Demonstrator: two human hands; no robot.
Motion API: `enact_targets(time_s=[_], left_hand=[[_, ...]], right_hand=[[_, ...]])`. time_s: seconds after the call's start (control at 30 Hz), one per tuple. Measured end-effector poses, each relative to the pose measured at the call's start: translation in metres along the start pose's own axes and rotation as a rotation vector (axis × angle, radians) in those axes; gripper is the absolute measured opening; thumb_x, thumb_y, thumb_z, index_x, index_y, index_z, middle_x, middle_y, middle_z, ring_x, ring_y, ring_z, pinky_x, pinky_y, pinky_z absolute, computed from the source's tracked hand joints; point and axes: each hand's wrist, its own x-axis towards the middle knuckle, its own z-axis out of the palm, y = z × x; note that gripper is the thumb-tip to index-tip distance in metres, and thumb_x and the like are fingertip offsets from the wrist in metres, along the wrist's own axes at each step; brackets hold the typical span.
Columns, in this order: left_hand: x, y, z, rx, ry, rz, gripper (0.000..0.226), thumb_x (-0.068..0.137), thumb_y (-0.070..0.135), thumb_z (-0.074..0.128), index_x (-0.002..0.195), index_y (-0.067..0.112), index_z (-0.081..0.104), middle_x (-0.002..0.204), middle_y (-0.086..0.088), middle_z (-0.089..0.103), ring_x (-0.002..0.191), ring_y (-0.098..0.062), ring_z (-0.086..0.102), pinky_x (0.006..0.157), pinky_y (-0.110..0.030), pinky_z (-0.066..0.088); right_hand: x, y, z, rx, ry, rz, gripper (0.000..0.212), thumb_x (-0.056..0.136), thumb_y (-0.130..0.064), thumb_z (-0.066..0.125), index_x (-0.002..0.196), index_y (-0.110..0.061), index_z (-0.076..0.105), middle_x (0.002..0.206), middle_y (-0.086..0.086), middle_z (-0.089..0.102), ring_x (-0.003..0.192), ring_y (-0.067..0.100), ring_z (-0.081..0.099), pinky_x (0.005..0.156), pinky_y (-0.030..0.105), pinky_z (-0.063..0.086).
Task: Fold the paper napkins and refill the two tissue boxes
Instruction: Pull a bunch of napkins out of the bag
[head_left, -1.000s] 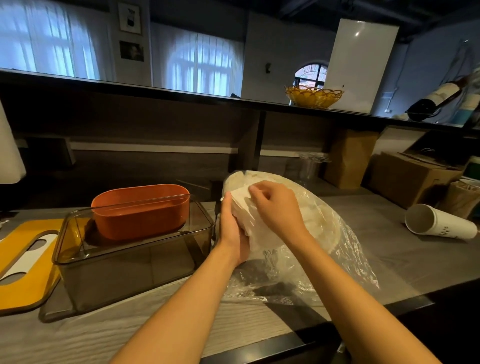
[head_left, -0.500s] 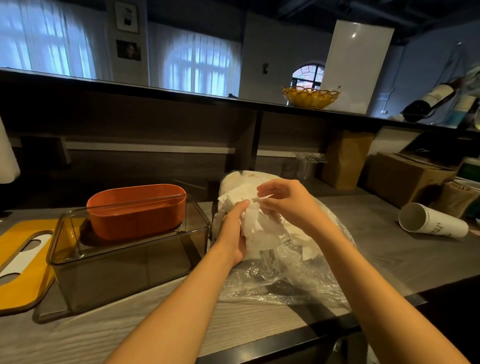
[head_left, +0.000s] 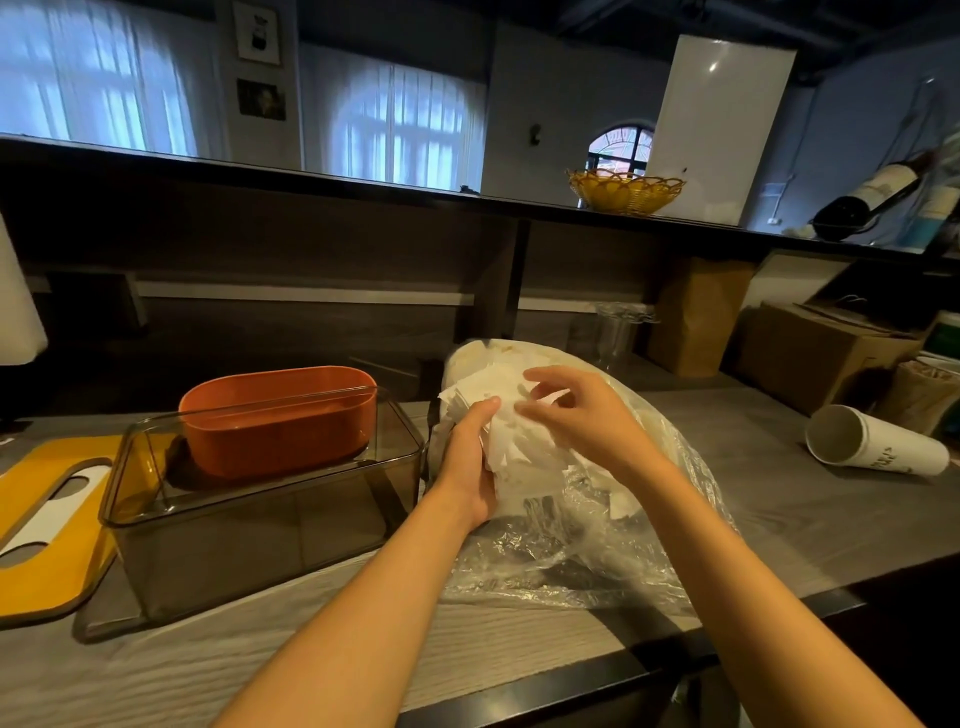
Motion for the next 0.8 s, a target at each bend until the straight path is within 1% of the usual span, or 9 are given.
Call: enact_targets(time_s=[0.1, 0.23, 0.33, 0.4, 0.5, 0.57, 0.67, 0.73, 0.8], left_hand=[[0.001, -0.001, 0.001, 0.005, 0.008, 0.005, 0.032, 0.097, 0.039, 0.056, 0.12, 0.02, 0.068, 0.093, -0.006, 0.076, 0.086, -0.025, 0.07, 0.071, -0.037, 0.056], [0.0, 0.0, 0.002, 0.036, 0.017, -0.012, 0.033, 0.096, 0.039, 0.057, 0.119, 0.018, 0.067, 0.091, -0.008, 0.076, 0.084, -0.026, 0.07, 0.073, -0.038, 0.056], [0.0, 0.0, 0.002, 0.049, 0.003, -0.002, 0.028, 0.098, 0.036, 0.055, 0.111, 0.016, 0.07, 0.091, -0.01, 0.077, 0.083, -0.026, 0.072, 0.081, -0.041, 0.055], [0.0, 0.0, 0.001, 0.044, -0.014, 0.001, 0.026, 0.099, 0.034, 0.055, 0.105, 0.015, 0.072, 0.09, -0.01, 0.077, 0.081, -0.025, 0.073, 0.084, -0.041, 0.055], [0.001, 0.0, 0.002, 0.029, -0.025, -0.003, 0.025, 0.1, 0.034, 0.052, 0.103, 0.018, 0.071, 0.086, -0.008, 0.077, 0.077, -0.024, 0.073, 0.075, -0.039, 0.056], [0.0, 0.0, 0.003, 0.011, -0.007, -0.005, 0.024, 0.1, 0.034, 0.051, 0.105, 0.02, 0.07, 0.086, -0.007, 0.078, 0.081, -0.026, 0.072, 0.073, -0.039, 0.054], [0.001, 0.0, 0.003, -0.009, 0.024, -0.002, 0.025, 0.099, 0.034, 0.052, 0.112, 0.02, 0.069, 0.088, -0.008, 0.077, 0.086, -0.028, 0.07, 0.075, -0.04, 0.055], [0.002, -0.001, 0.002, -0.014, 0.02, 0.001, 0.023, 0.1, 0.032, 0.052, 0.102, 0.018, 0.071, 0.082, -0.006, 0.077, 0.081, -0.026, 0.07, 0.074, -0.038, 0.055], [0.003, -0.001, 0.001, -0.02, 0.019, -0.011, 0.023, 0.1, 0.031, 0.052, 0.098, 0.017, 0.071, 0.078, -0.004, 0.077, 0.078, -0.024, 0.069, 0.075, -0.036, 0.053]], right_hand=[[0.003, -0.002, 0.002, 0.104, 0.039, 0.069, 0.027, 0.096, -0.031, 0.064, 0.119, -0.019, 0.071, 0.101, -0.009, 0.067, 0.081, 0.004, 0.061, 0.065, 0.014, 0.045], [0.007, -0.004, 0.007, -0.017, 0.025, 0.054, 0.017, 0.088, -0.029, 0.075, 0.102, -0.02, 0.073, 0.089, -0.004, 0.068, 0.07, 0.009, 0.063, 0.052, 0.013, 0.048], [0.01, -0.004, 0.005, 0.016, 0.047, 0.052, 0.006, 0.085, -0.022, 0.078, 0.085, -0.017, 0.075, 0.074, -0.002, 0.07, 0.055, 0.002, 0.061, 0.05, 0.01, 0.045], [0.009, -0.003, 0.002, 0.05, 0.056, 0.037, 0.006, 0.084, -0.019, 0.079, 0.079, -0.018, 0.076, 0.071, 0.0, 0.072, 0.054, 0.002, 0.061, 0.052, 0.012, 0.048], [0.008, -0.002, -0.004, 0.176, 0.111, 0.066, 0.005, 0.085, -0.013, 0.077, 0.081, -0.017, 0.079, 0.078, 0.001, 0.074, 0.072, 0.015, 0.07, 0.061, 0.023, 0.059], [0.008, -0.001, -0.009, 0.186, 0.155, 0.084, 0.005, 0.085, -0.011, 0.077, 0.083, -0.015, 0.079, 0.08, -0.001, 0.074, 0.078, 0.016, 0.071, 0.063, 0.023, 0.06], [0.009, -0.005, -0.019, 0.195, 0.229, 0.075, 0.004, 0.086, -0.014, 0.076, 0.083, -0.017, 0.078, 0.081, -0.004, 0.074, 0.078, 0.009, 0.069, 0.063, 0.018, 0.056], [0.007, -0.014, -0.031, 0.288, 0.284, 0.046, 0.005, 0.086, -0.013, 0.076, 0.082, -0.016, 0.077, 0.077, -0.003, 0.074, 0.073, 0.006, 0.069, 0.062, 0.016, 0.054], [0.004, -0.027, -0.045, 0.44, 0.257, 0.009, 0.004, 0.087, -0.01, 0.074, 0.084, -0.013, 0.076, 0.076, -0.001, 0.074, 0.072, 0.008, 0.071, 0.065, 0.019, 0.056]])
